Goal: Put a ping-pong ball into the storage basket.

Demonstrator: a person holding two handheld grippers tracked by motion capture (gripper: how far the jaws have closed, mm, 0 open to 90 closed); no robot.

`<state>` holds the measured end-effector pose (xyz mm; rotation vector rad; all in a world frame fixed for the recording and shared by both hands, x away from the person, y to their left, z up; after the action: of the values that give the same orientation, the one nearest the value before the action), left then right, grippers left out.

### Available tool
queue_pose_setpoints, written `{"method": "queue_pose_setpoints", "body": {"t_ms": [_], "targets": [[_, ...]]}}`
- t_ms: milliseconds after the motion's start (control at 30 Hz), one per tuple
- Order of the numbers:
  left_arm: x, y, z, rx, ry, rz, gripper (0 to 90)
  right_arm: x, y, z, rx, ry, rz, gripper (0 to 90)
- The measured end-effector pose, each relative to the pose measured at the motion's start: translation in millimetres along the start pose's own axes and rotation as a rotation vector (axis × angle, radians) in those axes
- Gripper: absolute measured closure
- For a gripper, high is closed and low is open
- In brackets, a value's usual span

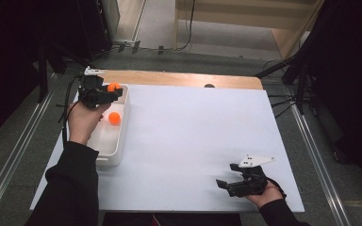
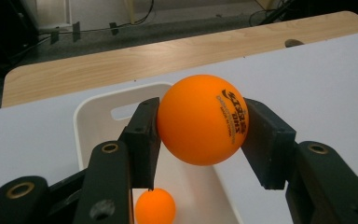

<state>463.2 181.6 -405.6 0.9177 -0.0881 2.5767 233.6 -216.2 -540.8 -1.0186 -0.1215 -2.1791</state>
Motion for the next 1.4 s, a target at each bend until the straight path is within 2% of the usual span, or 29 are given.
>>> {"method": "queue_pose_setpoints", "body": {"t_ms": [200, 300, 400, 700, 933, 1200, 1400], "targets": [[-9.7, -4.0, 0.1, 0.007, 0.013, 0.019, 50.7, 0.1, 0.3, -0.3, 0.0, 0.001, -0.002, 12.8], [-13.2, -6.7, 1.6, -0.01, 0.034, 0.048, 50.7, 0.0, 0.4, -0.4, -0.004, 0.001, -0.002, 12.8], [-18.6, -9.9, 1.9, 0.017, 0.039, 0.039, 50.8, 0.0, 0.4, -0.5, -0.003, 0.0, -0.003, 12.8], [-28.9, -19.0, 1.1, 0.045, 0.049, 0.049, 50.7, -0.2, 0.9, -0.7, -0.004, -0.001, -0.004, 12.8], [-34.0, -23.7, -0.3, 0.062, 0.046, 0.057, 50.7, -0.4, 1.7, -0.9, -0.003, -0.002, -0.005, 12.8], [-41.8, -26.0, -5.7, 0.074, 0.01, 0.062, 50.7, -0.7, 1.4, -1.0, -0.003, -0.004, -0.006, 12.8], [-45.7, -26.7, -9.1, 0.082, 0.004, 0.064, 50.7, -0.6, 1.6, -1.2, -0.001, -0.005, -0.007, 12.8]]}}
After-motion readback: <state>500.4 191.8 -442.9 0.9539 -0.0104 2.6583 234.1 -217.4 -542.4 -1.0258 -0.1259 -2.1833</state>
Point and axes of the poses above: each handheld gripper's, and its own axes: x roughly backward along the jaws, z roughly out of its top, y roughly to its right, the point moved 6 cm from there along -x, roughly forward along the jaws, and after that the axes turned 2 degrees about x, right-handed, at the moved point
